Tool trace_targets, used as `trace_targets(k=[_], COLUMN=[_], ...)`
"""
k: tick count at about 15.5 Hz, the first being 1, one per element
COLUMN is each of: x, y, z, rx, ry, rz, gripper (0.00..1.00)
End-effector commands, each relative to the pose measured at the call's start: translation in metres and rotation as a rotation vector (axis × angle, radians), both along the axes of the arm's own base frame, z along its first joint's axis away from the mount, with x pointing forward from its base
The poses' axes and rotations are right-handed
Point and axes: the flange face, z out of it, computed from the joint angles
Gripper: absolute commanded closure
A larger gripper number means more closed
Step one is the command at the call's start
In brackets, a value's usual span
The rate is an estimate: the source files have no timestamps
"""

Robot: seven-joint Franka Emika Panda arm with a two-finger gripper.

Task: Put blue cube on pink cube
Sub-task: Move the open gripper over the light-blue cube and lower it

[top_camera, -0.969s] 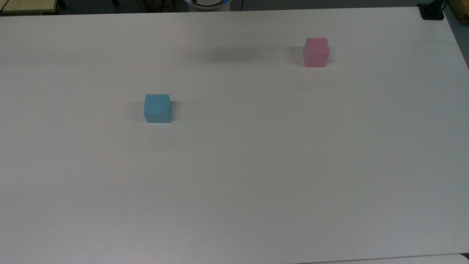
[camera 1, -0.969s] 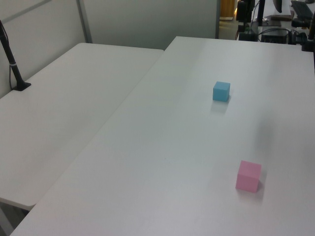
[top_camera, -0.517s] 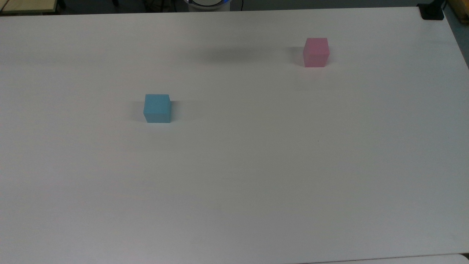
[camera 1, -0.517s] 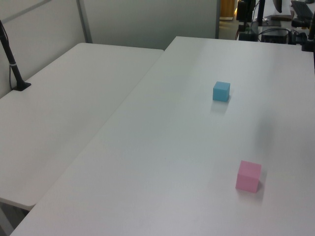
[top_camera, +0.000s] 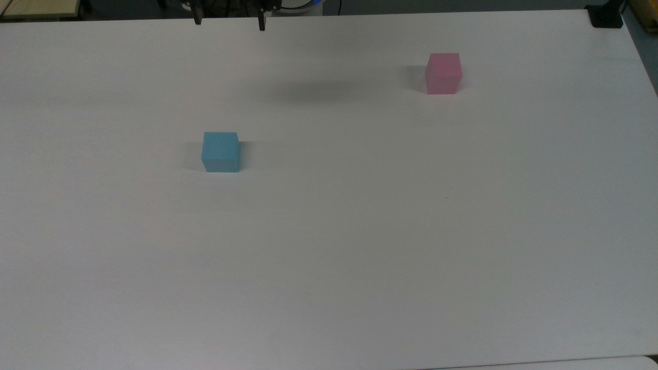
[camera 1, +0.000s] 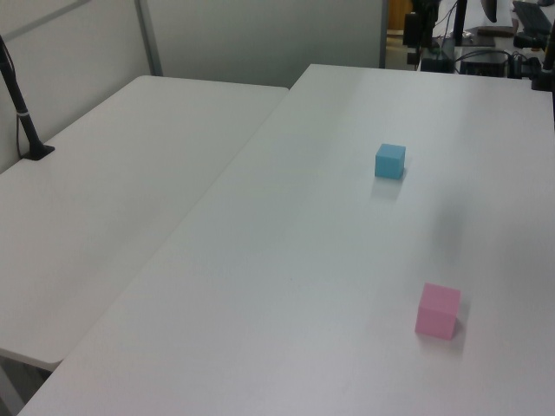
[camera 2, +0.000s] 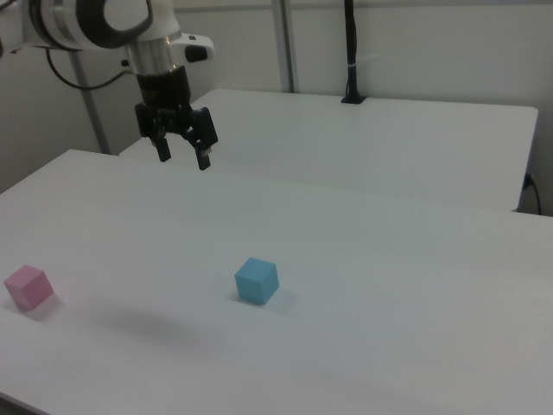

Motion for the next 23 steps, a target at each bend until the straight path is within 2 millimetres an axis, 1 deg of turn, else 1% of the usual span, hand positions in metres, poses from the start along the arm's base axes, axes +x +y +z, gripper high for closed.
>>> trace_targets(k=[1,4,5,7,9,10,11,12,13,14,15,17,18,20,23], x=[0.027,0.039,0.040,0.044,0.045,0.051,0.054,0.056,0.060,0.060,0.059,0.055,0.052,0.050,0.050], y=[-0.004,-0.014,-0.018,-0.019,-0.035,-0.041,-0.047,-0.049,-0.050,-0.055,-0.057,-0.054,-0.053,-0.051,-0.051], z=[-0.023,-0.046,-0.064,-0.091,-0.124,-0.149,-0.167,-0.181,-0.190,-0.201,-0.210,-0.235,-0.243,-0.253,-0.257], rx=[0.001,-0.010,-0.011,-0.021,-0.050,-0.057,-0.056,-0.053,-0.053,-0.051,-0.052,-0.053,-0.053,-0.049,-0.048], ry=[0.020,0.015,0.019,-0.004,0.000,0.025,0.054,0.074,0.068,0.067,0.055,0.036,0.026,0.029,0.036], rz=[0.005,0.048,0.065,0.079,0.074,0.075,0.087,0.101,0.103,0.096,0.096,0.108,0.117,0.144,0.147], gripper=[0.00,0.00,0.00,0.00,0.00,0.00,0.00,0.00,0.00,0.00,0.00,0.00,0.00,0.00,0.00])
